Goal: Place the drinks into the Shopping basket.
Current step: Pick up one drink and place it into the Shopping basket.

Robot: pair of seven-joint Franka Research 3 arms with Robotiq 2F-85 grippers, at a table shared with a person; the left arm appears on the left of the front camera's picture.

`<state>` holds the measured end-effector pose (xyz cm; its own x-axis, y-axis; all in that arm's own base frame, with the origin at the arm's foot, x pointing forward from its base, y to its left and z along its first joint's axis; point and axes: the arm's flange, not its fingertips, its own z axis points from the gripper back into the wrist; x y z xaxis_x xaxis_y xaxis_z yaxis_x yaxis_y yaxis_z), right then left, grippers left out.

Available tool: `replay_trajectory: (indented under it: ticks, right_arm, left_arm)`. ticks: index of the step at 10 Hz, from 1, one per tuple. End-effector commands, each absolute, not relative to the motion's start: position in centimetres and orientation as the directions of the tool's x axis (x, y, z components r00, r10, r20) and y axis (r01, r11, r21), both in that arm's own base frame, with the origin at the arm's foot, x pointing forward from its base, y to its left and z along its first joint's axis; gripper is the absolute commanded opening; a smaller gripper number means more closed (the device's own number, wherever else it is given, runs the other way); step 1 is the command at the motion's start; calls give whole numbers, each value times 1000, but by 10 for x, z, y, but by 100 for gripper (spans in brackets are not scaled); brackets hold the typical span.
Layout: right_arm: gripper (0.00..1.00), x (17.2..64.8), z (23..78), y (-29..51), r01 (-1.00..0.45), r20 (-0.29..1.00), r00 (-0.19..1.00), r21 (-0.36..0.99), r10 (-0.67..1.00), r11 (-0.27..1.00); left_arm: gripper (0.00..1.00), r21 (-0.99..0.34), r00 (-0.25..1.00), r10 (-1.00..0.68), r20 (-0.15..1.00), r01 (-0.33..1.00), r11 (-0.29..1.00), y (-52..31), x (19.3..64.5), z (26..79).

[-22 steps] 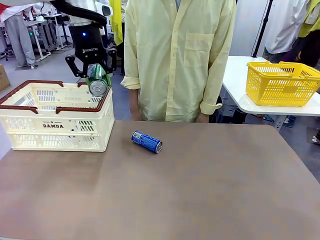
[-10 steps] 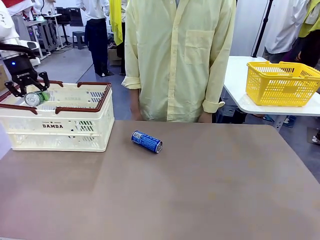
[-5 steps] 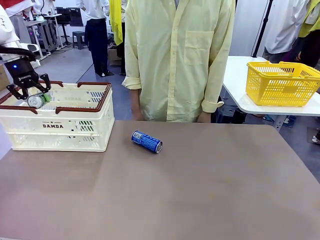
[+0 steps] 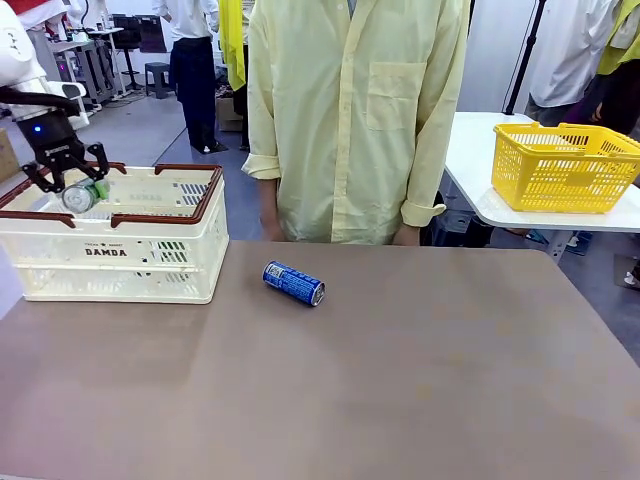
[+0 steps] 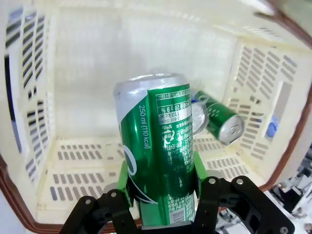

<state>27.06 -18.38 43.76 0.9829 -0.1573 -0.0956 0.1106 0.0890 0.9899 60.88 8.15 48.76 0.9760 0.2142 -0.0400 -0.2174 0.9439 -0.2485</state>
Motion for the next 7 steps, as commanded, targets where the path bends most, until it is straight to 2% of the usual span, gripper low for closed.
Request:
replay_trajectory:
  ticks: [1, 3, 7]
  right_arm:
    - [100, 269, 441, -182, 119, -105, 983, 989, -152, 90]
    - [100, 269, 441, -182, 119, -105, 983, 989, -152, 90]
    - [100, 269, 441, -182, 119, -105, 983, 989, -152, 90]
  left_arm:
    - [0, -301, 982, 162, 100, -126, 945, 78, 609, 506]
    - [0, -250, 971, 206, 122, -171, 953, 77, 617, 501]
    - [0, -213, 981, 183, 72, -164, 963, 90, 628, 459]
